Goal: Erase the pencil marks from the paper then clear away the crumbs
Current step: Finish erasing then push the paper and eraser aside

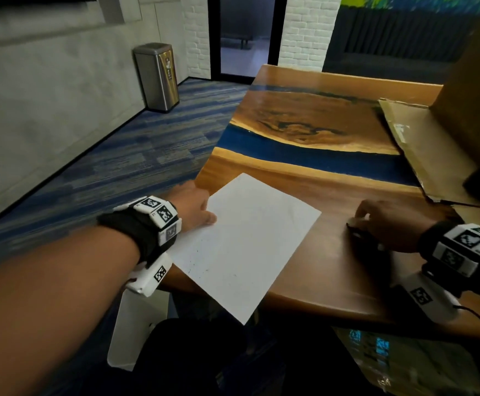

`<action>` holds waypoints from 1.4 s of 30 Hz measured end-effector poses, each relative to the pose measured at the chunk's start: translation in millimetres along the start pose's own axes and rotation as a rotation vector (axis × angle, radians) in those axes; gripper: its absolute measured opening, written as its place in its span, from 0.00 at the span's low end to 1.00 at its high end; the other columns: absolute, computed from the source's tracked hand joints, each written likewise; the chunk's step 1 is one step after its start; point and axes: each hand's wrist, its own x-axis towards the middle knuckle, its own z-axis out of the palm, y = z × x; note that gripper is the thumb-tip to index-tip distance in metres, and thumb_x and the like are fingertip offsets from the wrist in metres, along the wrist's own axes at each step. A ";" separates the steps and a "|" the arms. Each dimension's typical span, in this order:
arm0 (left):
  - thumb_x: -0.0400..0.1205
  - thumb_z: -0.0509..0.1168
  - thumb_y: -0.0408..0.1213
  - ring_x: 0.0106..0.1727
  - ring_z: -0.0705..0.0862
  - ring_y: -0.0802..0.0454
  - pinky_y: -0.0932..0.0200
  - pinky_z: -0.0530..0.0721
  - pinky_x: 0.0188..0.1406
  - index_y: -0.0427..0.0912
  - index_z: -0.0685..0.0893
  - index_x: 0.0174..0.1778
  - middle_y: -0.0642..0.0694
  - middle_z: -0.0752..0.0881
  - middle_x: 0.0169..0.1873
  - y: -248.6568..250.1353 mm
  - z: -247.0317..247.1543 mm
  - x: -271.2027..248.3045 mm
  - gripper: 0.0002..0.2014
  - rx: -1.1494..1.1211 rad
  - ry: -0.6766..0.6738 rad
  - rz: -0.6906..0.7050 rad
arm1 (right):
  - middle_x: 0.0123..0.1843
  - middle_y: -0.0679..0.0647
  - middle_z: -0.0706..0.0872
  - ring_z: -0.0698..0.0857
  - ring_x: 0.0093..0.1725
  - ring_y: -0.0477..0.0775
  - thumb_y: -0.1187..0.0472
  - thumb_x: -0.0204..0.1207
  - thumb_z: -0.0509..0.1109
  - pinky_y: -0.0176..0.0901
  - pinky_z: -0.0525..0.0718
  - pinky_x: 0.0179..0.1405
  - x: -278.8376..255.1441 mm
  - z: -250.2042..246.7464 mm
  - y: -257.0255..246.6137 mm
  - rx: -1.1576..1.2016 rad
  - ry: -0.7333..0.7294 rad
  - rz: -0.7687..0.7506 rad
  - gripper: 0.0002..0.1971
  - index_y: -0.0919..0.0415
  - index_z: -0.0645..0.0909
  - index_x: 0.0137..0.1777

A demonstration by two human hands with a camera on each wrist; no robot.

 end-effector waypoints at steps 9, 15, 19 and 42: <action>0.70 0.79 0.51 0.56 0.85 0.45 0.46 0.84 0.60 0.44 0.80 0.59 0.48 0.86 0.58 -42.3 2.4 -6.6 0.27 -0.238 -0.014 -0.161 | 0.77 0.49 0.71 0.73 0.72 0.55 0.39 0.82 0.61 0.59 0.77 0.70 -24.8 -10.8 -41.3 -0.109 0.036 -0.200 0.22 0.40 0.71 0.74; 0.78 0.76 0.38 0.44 0.90 0.43 0.53 0.85 0.48 0.47 0.88 0.40 0.41 0.92 0.44 -52.3 -1.3 -13.7 0.04 -0.653 0.125 -0.168 | 0.66 0.46 0.77 0.77 0.61 0.49 0.42 0.83 0.63 0.48 0.79 0.65 -33.4 -10.5 -66.3 -0.040 -0.077 -0.319 0.18 0.44 0.76 0.69; 0.84 0.71 0.40 0.41 0.90 0.53 0.62 0.85 0.41 0.48 0.90 0.47 0.50 0.92 0.40 -37.1 -16.5 -23.0 0.03 -0.892 0.317 -0.025 | 0.61 0.46 0.84 0.81 0.55 0.47 0.42 0.83 0.64 0.41 0.79 0.54 -25.4 -16.9 -75.6 0.053 -0.045 -0.363 0.18 0.48 0.79 0.68; 0.88 0.64 0.43 0.46 0.92 0.49 0.57 0.88 0.39 0.44 0.89 0.53 0.45 0.93 0.47 2.2 -38.5 -52.4 0.09 -1.461 0.402 0.137 | 0.50 0.45 0.93 0.90 0.46 0.48 0.57 0.85 0.66 0.48 0.90 0.42 -26.9 -87.5 -88.1 0.928 0.268 -0.480 0.10 0.48 0.89 0.58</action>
